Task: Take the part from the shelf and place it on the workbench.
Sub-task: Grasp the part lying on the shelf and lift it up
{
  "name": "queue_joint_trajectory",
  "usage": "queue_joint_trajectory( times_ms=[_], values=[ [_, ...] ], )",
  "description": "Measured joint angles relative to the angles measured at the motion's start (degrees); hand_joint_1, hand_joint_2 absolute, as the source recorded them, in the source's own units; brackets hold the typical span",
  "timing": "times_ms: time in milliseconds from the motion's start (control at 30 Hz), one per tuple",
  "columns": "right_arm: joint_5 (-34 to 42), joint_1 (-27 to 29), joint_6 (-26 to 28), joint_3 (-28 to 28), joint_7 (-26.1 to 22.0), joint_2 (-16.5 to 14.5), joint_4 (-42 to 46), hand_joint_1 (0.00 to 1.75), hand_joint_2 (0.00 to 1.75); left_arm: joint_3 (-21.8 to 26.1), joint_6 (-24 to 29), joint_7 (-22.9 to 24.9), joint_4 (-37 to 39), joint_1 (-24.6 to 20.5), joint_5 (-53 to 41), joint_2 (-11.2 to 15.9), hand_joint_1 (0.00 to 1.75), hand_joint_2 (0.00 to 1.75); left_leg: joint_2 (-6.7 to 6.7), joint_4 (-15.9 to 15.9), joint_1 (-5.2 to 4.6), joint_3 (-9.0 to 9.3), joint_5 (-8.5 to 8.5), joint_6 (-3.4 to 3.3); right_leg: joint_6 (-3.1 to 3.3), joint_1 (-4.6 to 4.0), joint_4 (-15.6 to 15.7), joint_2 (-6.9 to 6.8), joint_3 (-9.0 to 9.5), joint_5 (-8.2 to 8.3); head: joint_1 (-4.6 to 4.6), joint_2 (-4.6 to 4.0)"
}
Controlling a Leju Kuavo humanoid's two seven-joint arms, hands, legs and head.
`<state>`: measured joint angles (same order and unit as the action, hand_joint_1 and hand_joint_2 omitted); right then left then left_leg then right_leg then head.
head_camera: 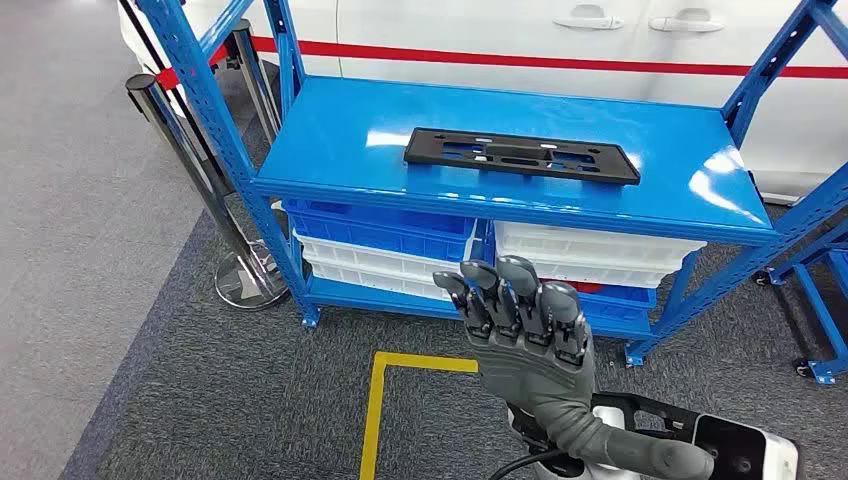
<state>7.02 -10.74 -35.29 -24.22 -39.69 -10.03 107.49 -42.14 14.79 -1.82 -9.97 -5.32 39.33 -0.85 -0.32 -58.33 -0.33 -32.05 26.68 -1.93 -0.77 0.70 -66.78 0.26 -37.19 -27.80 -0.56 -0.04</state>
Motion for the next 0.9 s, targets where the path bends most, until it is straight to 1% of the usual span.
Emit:
queue_joint_trajectory(
  times_ms=[33, 67, 100, 133, 167, 200, 233, 267, 300, 333, 367, 400, 433, 467, 500, 533, 567, 600, 633, 667, 733, 767, 800, 833, 900],
  values=[
    [0.0, 0.0, 0.0, 0.0, 0.0, 0.0, 0.1, 0.0, 0.0, 0.0, 0.0, 0.0, 0.0, 0.0, 0.0, 0.0, 0.0, 0.0, 0.0, 0.0, -0.04, 0.07, 0.05, 0.05, 0.25, -0.12, 2.2, -0.02, 1.1, 0.45, 0.0, 0.0],
    [0.0, 0.0, 0.0, 0.0, 0.0, 0.0, 0.2, 0.0, 0.0, -0.1, 0.0, 0.0, 0.0, 0.0, -0.1, 0.0, 0.0, 0.0, 0.01, 0.0, -0.14, 0.06, 0.1, 0.15, 0.38, -0.23, 3.5, -0.07, 1.72, 0.63, -0.03, 0.0],
    [0.0, 0.0, 0.0, 0.0, 0.0, 0.0, 0.4, 0.0, 0.0, -0.1, 0.0, 0.0, 0.0, 0.0, -0.1, 0.0, 0.0, 0.0, 0.02, -0.1, -0.22, 0.06, 0.16, 0.33, 0.65, -0.42, 6.0, -0.11, 2.95, 1.23, -0.05, 0.0],
    [-0.1, 0.1, 0.0, 0.0, 0.0, 0.0, 0.6, 0.0, 0.0, -0.3, 0.0, 0.1, 0.0, 0.0, -0.2, -0.1, 0.0, 0.0, 0.04, -0.1, -0.25, 0.04, 0.23, 0.56, 0.85, -0.61, 7.2, -0.13, 3.48, 1.21, -0.08, 0.0],
    [-0.2, 0.2, -0.1, 0.0, 0.0, 0.0, 0.7, 0.0, 0.0, -0.4, 0.0, 0.1, 0.0, -0.1, -0.2, -0.1, 0.0, 0.0, 0.06, 0.0, -0.25, 0.02, 0.24, 0.82, 0.95, -0.75, 7.4, -0.12, 3.54, 1.14, -0.09, 0.0],
    [-0.3, 0.3, -0.1, 0.0, 0.0, 0.0, 0.9, 0.0, 0.0, -0.5, 0.0, 0.1, 0.0, -0.1, -0.3, -0.1, 0.0, 0.0, 0.07, 0.1, -0.26, 0.09, 0.28, 1.1, 1.14, -0.67, 7.6, -0.07, 3.61, 1.18, -0.09, 0.0],
    [-0.5, 0.4, -0.1, 0.0, 0.0, 0.0, 1.1, 0.0, 0.0, -0.6, 0.0, 0.2, 0.0, -0.1, -0.3, -0.1, 0.0, 0.0, 0.05, 0.0, -0.24, 0.14, 0.46, 1.37, 1.33, -0.52, 7.9, -0.09, 3.84, 1.26, -0.1, 0.0],
    [-0.6, 0.5, -0.1, 0.0, 0.0, 0.0, 1.3, 0.0, 0.0, -0.7, -0.1, 0.3, 0.0, -0.2, -0.4, 0.0, 0.0, 0.0, 0.04, -0.8, -0.23, -0.11, 0.97, 1.68, 1.53, -0.29, 8.3, -0.16, 4.16, 1.32, -0.2, 0.0],
    [-0.8, 0.6, 0.0, 0.0, 0.0, -0.1, 1.5, 0.0, 0.0, -0.9, -0.1, 0.4, 0.0, -0.2, -0.5, 0.0, 0.0, 0.0, 0.04, -2.5, -0.16, -0.9, 1.98, 1.98, 1.72, -0.05, 8.7, -0.24, 4.49, 1.37, -0.3, 0.0],
    [-1.1, 0.7, 0.1, 0.0, 0.0, -0.1, 1.7, 0.0, 0.0, -1.1, -0.2, 0.5, 0.0, -0.3, -0.5, 0.0, 0.0, 0.0, 0.03, -5.4, 0.08, -2.35, 3.4, 2.28, 1.85, 0.03, 8.9, -0.33, 4.77, 1.33, -0.39, 0.0],
    [-1.2, 0.8, 0.2, 0.0, 0.0, -0.1, 1.8, 0.0, 0.0, -1.2, -0.3, 0.6, 0.0, -0.3, -0.6, 0.0, 0.0, 0.0, 0.05, -9.2, 0.32, -4.32, 4.98, 2.59, 1.98, 0.05, 8.9, -0.37, 4.92, 1.2, -0.48, 0.0],
    [-1.3, 1.0, 0.3, 0.0, 0.0, -0.1, 1.8, 0.0, 0.0, -1.3, -0.4, 0.6, 0.0, -0.3, -0.6, 0.0, 0.0, 0.0, 0.06, -12.7, 0.6, -6.31, 6.1, 2.87, 2.02, 0.06, 8.9, -0.38, 5.01, 1.07, -0.49, 0.0],
    [-1.4, 1.1, 0.3, 0.0, 0.0, -0.1, 1.9, 0.0, 0.0, -1.4, -0.5, 0.6, 0.0, -0.2, -0.7, 0.0, 0.0, 0.0, 0.07, -15.0, 0.88, -7.76, 6.35, 3.15, 1.99, 0.08, 8.9, -0.34, 5.14, 0.91, -0.49, 0.0],
    [-1.4, 1.3, 0.3, 0.0, 0.0, -0.1, 1.9, 0.0, 0.0, -1.4, -0.5, 0.6, 0.0, -0.2, -0.7, 0.0, 0.0, 0.0, 0.07, -15.2, 1.14, -8.23, 5.47, 3.4, 1.87, 0.14, 8.8, -0.28, 5.32, 0.71, -0.5, 0.0],
    [-1.4, 1.3, 0.4, 0.0, 0.0, -0.1, 1.9, 0.0, 0.0, -1.5, -0.6, 0.6, 0.1, -0.2, -0.7, 0.0, 0.0, 0.0, 0.09, -13.2, 1.39, -7.61, 3.58, 3.62, 1.66, 0.25, 8.8, -0.19, 5.6, 0.46, -0.51, 0.0],
    [-1.4, 1.4, 0.4, 0.0, 0.0, -0.1, 1.9, 0.0, 0.0, -1.5, -0.6, 0.6, 0.1, -0.2, -0.8, 0.1, 0.0, 0.0, 0.11, -9.4, 1.63, -6.13, 1.21, 3.8, 1.36, 0.37, 8.7, -0.12, 5.93, 0.12, -0.5, 0.0],
    [-1.4, 1.4, 0.4, 0.0, 0.0, -0.1, 1.9, 0.0, 0.0, -1.5, -0.6, 0.6, 0.1, -0.3, -0.9, 0.1, 0.0, 0.0, 0.1, -5.8, 1.68, -4.51, -0.4, 3.91, 0.98, 0.42, 8.6, -0.06, 6.2, -0.23, -0.52, 0.0],
    [-1.4, 1.4, 0.4, 0.0, 0.0, -0.1, 2.0, 0.0, 0.0, -1.6, -0.6, 0.6, 0.1, -0.3, -0.9, 0.1, 0.0, 0.0, 0.07, -3.0, 1.64, -3.19, -1.3, 3.74, 0.59, 0.43, 8.4, -0.02, 6.34, -0.56, -0.54, 0.0],
    [-1.4, 1.4, 0.4, 0.0, 0.0, -0.1, 2.1, 0.0, 0.0, -1.7, -0.6, 0.6, 0.1, -0.3, -0.9, 0.1, 0.0, 0.0, 0.04, -1.3, 1.53, -2.44, -1.46, 3.43, 0.19, 0.38, 8.4, 0.01, 6.39, -0.76, -0.54, 0.0],
    [-1.5, 1.4, 0.4, 0.0, 0.0, -0.1, 2.2, 0.0, 0.0, -1.8, -0.6, 0.6, 0.1, -0.4, -0.9, 0.0, 0.0, 0.0, 0.0, -1.0, 1.33, -2.25, -0.97, 2.94, -0.18, 0.31, 8.3, 0.02, 6.4, -0.8, -0.55, 0.0],
    [-1.5, 1.5, 0.5, 0.0, 0.0, -0.1, 2.4, 0.0, 0.0, -1.9, -0.6, 0.7, 0.1, -0.4, -1.0, 0.0, 0.0, 0.0, -0.05, -0.7, 1.23, -1.9, -0.73, 1.88, -0.76, 0.42, 8.0, 0.0, 6.55, -0.84, -0.51, 0.0],
    [-1.5, 1.5, 0.6, 0.0, 0.0, -0.1, 2.6, 0.0, 0.0, -2.0, -0.6, 0.7, 0.1, -0.4, -1.0, 0.1, 0.0, 0.0, -0.06, -0.6, 1.2, -1.51, -0.58, 1.42, -0.98, 0.49, 7.1, -0.04, 6.38, -1.1, -0.51, 0.0],
    [-1.5, 1.5, 0.7, 0.0, 0.0, -0.1, 2.8, 0.0, 0.0, -2.0, -0.6, 0.7, 0.1, -0.5, -1.0, 0.1, 0.0, 0.0, -0.08, -0.4, 1.16, -1.05, -0.44, 1.0, -1.1, 0.53, 5.4, -0.07, 5.58, -1.81, -0.48, -0.01],
    [-1.5, 1.6, 0.7, 0.0, 0.0, -0.1, 2.9, 0.0, 0.0, -2.1, -0.6, 0.8, 0.1, -0.6, -1.0, 0.1, 0.0, 0.0, -0.07, -0.3, 1.07, -0.67, -0.25, 0.65, -1.18, 0.51, 2.7, -0.1, 4.1, -2.88, -0.45, -0.01],
    [-1.5, 1.8, 0.8, 0.0, 0.0, -0.1, 3.1, 0.0, 0.0, -2.2, -0.6, 0.8, 0.1, -0.7, -0.9, 0.2, 0.0, 0.0, -0.06, -0.3, 0.65, -0.17, 0.21, 0.04, -1.02, 0.34, -4.5, -0.13, -0.65, -5.35, -0.45, -0.01]
  ],
)
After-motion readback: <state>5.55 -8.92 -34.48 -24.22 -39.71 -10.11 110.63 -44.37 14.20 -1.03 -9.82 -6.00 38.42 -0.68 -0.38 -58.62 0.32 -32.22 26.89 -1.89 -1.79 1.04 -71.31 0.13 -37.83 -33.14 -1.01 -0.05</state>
